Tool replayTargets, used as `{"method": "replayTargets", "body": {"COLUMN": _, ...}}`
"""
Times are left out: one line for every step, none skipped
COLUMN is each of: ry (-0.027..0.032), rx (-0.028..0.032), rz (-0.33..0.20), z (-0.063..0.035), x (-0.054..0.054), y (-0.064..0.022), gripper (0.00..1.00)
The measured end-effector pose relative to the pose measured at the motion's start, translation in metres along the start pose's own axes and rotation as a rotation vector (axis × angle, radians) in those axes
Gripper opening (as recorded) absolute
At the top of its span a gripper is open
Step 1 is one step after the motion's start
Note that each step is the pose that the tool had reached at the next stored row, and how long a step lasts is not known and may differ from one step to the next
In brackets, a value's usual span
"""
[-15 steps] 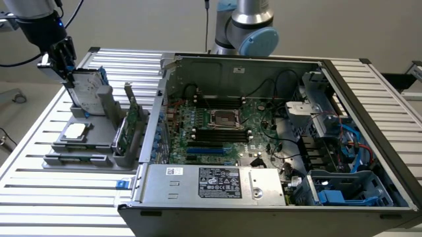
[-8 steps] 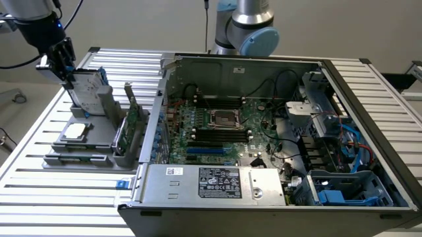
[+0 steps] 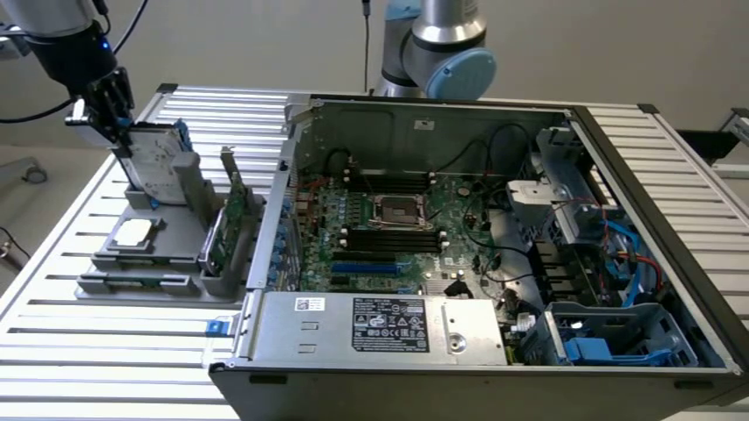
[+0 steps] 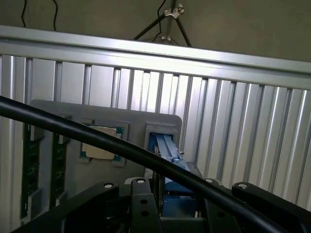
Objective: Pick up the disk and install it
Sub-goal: 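Pick up the disk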
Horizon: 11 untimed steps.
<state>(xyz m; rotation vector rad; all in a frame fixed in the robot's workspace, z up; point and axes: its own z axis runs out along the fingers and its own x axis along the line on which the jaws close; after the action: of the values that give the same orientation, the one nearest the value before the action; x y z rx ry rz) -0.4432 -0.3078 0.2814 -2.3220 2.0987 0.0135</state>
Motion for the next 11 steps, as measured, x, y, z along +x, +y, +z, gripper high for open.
{"method": "replayTargets", "body": {"ry": -0.0012, "rx": 0.0001, "rz": 0.0, "z": 0.0, "x": 0.0, "y": -0.0003, "gripper": 0.36}}
{"method": "replayTargets", "body": {"ry": -0.0017, "rx": 0.0001, "rz": 0.001, "z": 0.0001, "x": 0.0, "y": -0.0005, "gripper": 0.36}}
{"method": "replayTargets", "body": {"ry": -0.0023, "rx": -0.0001, "rz": 0.001, "z": 0.0001, "x": 0.0001, "y": -0.0006, "gripper": 0.35}}
{"method": "replayTargets", "body": {"ry": -0.0032, "rx": -0.0001, "rz": 0.001, "z": 0.0, "x": 0.0003, "y": -0.0007, "gripper": 0.35}}
{"method": "replayTargets", "body": {"ry": -0.0041, "rx": -0.0001, "rz": 0.001, "z": 0.0, "x": 0.0005, "y": -0.0007, "gripper": 0.35}}
{"method": "replayTargets", "body": {"ry": -0.0052, "rx": 0.0, "rz": 0.002, "z": 0.0, "x": 0.0009, "y": -0.0006, "gripper": 0.35}}
{"method": "replayTargets", "body": {"ry": -0.0066, "rx": 0.0002, "rz": 0.002, "z": 0.0, "x": 0.0013, "y": -0.0006, "gripper": 0.35}}
{"method": "replayTargets", "body": {"ry": -0.0082, "rx": 0.0003, "rz": 0.003, "z": 0.0, "x": 0.0018, "y": -0.0005, "gripper": 0.35}}
{"method": "replayTargets", "body": {"ry": -0.0098, "rx": 0.0005, "rz": 0.003, "z": 0.0, "x": 0.0024, "y": -0.0005, "gripper": 0.35}}
{"method": "replayTargets", "body": {"ry": -0.0112, "rx": 0.0006, "rz": 0.004, "z": -0.0001, "x": 0.003, "y": -0.0004, "gripper": 0.35}}
{"method": "replayTargets", "body": {"ry": -0.0128, "rx": 0.0008, "rz": 0.004, "z": 0.0, "x": 0.0034, "y": -0.0004, "gripper": 0.34}}
